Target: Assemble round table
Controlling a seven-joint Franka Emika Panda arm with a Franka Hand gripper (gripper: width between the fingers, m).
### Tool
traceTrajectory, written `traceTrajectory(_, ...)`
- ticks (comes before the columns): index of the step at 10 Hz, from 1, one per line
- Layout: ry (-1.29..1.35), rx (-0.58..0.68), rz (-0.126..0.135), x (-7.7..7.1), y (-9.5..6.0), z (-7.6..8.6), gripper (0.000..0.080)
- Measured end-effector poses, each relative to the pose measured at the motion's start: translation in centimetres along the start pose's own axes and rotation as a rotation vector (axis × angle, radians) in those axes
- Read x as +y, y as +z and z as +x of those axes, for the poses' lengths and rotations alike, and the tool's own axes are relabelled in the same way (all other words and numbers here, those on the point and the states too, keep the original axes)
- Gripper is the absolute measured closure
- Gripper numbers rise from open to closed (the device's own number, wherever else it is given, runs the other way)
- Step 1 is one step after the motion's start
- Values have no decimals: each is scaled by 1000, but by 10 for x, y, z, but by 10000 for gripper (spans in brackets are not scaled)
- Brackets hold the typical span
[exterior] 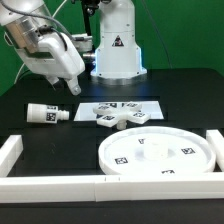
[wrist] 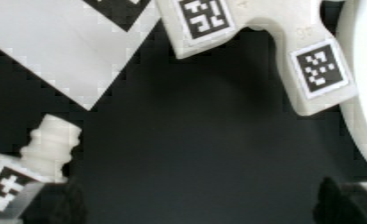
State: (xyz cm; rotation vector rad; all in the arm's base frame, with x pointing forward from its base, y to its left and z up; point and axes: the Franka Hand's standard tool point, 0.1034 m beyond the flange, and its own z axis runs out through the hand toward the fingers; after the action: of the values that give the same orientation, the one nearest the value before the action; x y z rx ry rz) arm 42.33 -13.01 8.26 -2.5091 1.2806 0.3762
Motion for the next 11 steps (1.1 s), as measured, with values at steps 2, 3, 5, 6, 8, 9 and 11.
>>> traceTrajectory(2,68,-64,63,35,-1,15,150)
traceTrajectory(3,111,-92,82,45,8,17,150)
traceTrajectory(5,110,-104,86,35,15,10,150)
traceTrajectory(6,110,-104,86,35,15,11,150)
traceTrajectory(8,122,-137,123,46,15,14,150)
traceTrajectory(9,169,-179,156,63,13,22,150)
traceTrajectory(11,212,-219,190,74,11,35,150)
